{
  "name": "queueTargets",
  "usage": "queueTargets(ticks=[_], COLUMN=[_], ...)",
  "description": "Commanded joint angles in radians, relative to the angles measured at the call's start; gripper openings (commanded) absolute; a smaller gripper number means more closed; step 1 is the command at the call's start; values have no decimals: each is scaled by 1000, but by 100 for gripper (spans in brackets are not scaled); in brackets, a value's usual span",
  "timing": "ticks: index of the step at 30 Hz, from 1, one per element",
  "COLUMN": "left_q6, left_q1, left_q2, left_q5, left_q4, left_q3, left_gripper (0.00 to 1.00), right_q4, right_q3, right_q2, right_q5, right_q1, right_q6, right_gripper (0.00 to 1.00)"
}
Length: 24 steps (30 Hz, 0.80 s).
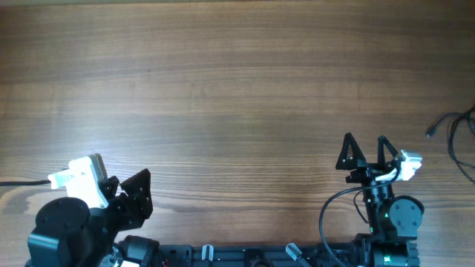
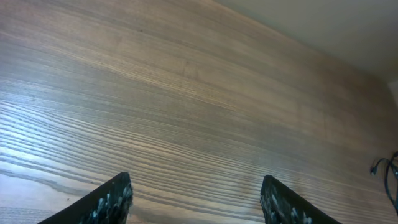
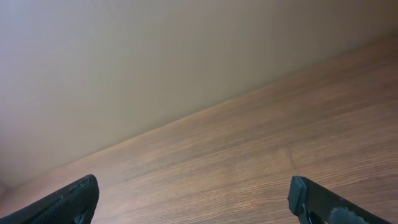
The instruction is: Untangle cables
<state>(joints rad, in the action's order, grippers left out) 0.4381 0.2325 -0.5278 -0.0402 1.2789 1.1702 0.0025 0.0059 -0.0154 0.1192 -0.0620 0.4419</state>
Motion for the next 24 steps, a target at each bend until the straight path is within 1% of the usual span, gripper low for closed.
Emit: queueTargets(ticks=[1, 4, 5, 6, 9, 14, 16, 20, 24], left_q6=[-16, -16, -16, -16, -16, -16, -16, -16, -16], left_q1=[-6, -6, -6, -6, -6, -6, -6, -6, -6], left_q2=[7, 7, 7, 7, 7, 7, 7, 7, 7], left_q5=[-10, -10, -10, -10, -10, -10, -10, -10, -10], left_q4=[-8, -6, -6, -6, -6, -6, -6, -6, -6], left_q3=[8, 8, 8, 8, 8, 8, 8, 8, 8], left_gripper=[68, 68, 68, 69, 69, 69, 70, 70, 70], right_q4=[-1, -1, -1, -2, -1, 0, 0, -1, 0], right_q3=[-1, -1, -1, -1, -1, -1, -1, -1, -1], right_q2=[8, -1, -6, -18, -37, -50, -50, -50, -50], right_q5=[-61, -61, -61, -60, -60, -65, -71, -66, -37], right_q1=[4, 4, 4, 4, 3, 3, 3, 3, 3], right_q6=[2, -4, -31, -110, -195, -263, -329, -523, -540], right_gripper=[100, 100, 100, 100, 100, 100, 100, 100, 100])
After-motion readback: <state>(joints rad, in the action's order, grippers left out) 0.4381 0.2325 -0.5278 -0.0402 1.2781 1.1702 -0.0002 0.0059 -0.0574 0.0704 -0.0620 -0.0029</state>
